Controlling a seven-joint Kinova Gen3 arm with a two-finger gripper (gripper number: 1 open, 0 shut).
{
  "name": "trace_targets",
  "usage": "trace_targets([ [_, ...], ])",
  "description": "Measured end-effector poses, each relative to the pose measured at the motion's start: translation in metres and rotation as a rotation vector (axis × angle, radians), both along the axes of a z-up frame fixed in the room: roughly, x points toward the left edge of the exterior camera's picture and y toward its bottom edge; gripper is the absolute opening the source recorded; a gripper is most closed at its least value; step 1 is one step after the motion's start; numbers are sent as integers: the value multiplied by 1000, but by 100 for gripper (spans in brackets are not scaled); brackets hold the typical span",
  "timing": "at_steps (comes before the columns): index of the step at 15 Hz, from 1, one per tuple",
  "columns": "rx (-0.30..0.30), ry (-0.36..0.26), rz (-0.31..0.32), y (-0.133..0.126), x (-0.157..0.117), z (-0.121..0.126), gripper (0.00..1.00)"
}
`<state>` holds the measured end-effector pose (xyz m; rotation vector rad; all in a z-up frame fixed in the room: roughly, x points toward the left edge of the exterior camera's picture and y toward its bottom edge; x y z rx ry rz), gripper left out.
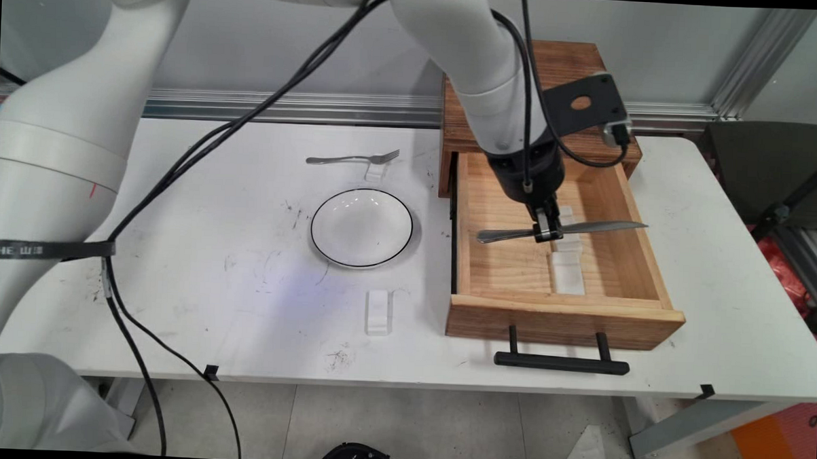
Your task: Place the picked object into the drawer
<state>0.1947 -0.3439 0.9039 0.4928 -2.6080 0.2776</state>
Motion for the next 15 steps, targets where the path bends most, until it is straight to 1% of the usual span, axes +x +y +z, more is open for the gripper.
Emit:
trace_targets([
  [6, 10, -1, -7, -4, -14, -18, 0],
  [15, 9, -8, -21, -9, -19, -42, 0],
])
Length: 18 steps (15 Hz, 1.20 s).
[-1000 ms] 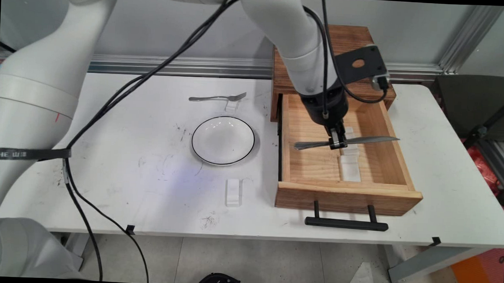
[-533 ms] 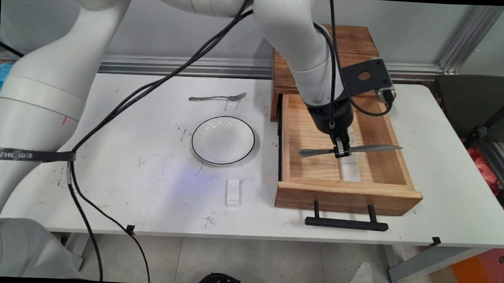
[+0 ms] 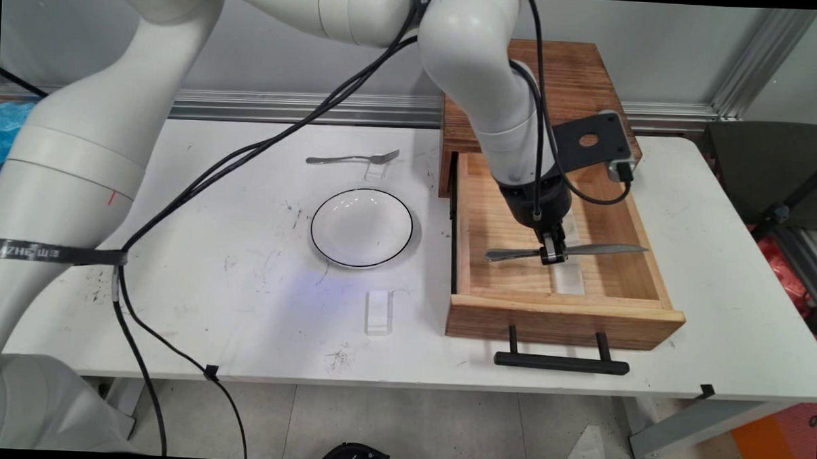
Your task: Place the picked object into the drawer
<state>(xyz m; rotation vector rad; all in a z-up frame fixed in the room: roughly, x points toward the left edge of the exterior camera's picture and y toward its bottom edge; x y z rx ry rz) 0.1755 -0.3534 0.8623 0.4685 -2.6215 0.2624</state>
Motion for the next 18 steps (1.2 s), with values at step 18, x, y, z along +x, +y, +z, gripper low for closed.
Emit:
trace_targets([
  [18, 12, 9, 16, -5, 10, -36, 0],
])
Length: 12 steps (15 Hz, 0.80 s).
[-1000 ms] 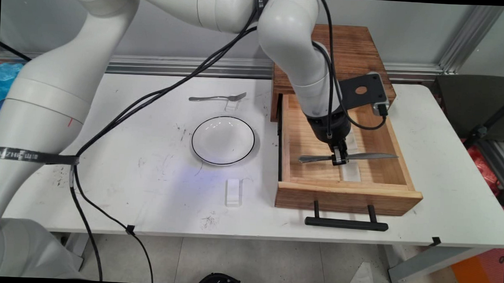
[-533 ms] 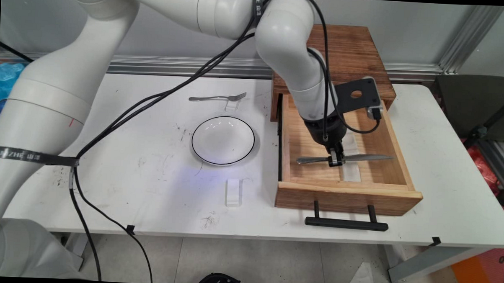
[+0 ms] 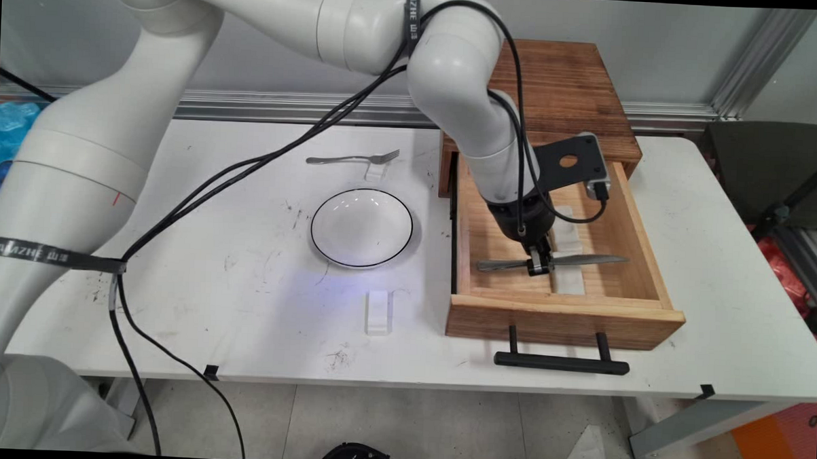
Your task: Place the picked object into the drawer
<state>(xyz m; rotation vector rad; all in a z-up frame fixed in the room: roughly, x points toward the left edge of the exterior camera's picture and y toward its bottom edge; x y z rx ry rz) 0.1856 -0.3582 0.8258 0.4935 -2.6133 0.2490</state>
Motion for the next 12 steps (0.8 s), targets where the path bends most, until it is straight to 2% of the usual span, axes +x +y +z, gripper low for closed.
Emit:
trace_targets([
  [12, 12, 28, 39, -2, 0, -17, 0],
])
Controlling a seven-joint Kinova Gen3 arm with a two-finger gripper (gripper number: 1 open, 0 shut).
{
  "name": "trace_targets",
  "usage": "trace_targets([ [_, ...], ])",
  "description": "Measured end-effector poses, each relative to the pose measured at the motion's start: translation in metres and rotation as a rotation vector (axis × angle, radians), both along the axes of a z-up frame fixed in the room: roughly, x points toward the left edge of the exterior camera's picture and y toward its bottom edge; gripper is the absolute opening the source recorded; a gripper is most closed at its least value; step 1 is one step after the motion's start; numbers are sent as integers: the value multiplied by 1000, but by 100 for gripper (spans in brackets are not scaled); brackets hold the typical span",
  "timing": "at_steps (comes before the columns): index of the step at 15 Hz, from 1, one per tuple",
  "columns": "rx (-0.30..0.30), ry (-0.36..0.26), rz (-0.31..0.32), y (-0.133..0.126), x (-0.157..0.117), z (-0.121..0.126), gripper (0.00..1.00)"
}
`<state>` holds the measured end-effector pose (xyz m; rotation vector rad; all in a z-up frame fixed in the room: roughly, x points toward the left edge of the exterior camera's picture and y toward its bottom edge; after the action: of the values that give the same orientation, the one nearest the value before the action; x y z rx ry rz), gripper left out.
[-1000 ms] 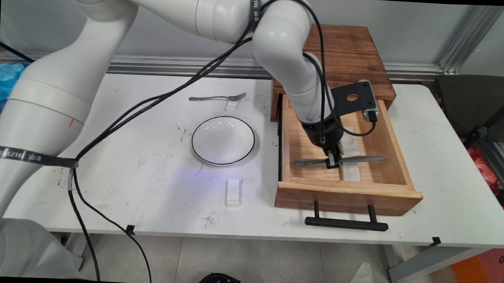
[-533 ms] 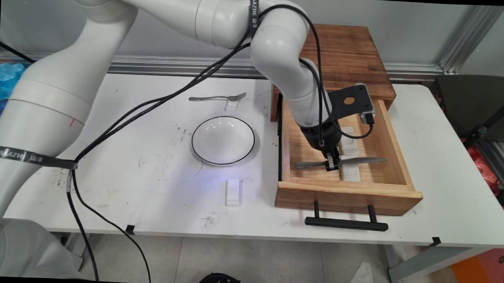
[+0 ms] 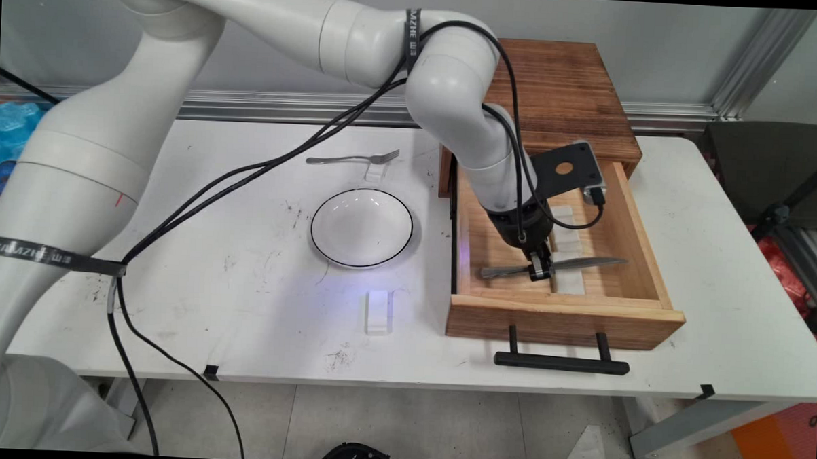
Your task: Place the picked object into the drawer
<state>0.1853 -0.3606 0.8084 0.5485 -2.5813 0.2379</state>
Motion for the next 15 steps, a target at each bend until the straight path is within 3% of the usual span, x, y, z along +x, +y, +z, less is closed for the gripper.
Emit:
trace_targets([
  [15, -7, 16, -22, -3, -4, -15, 0],
])
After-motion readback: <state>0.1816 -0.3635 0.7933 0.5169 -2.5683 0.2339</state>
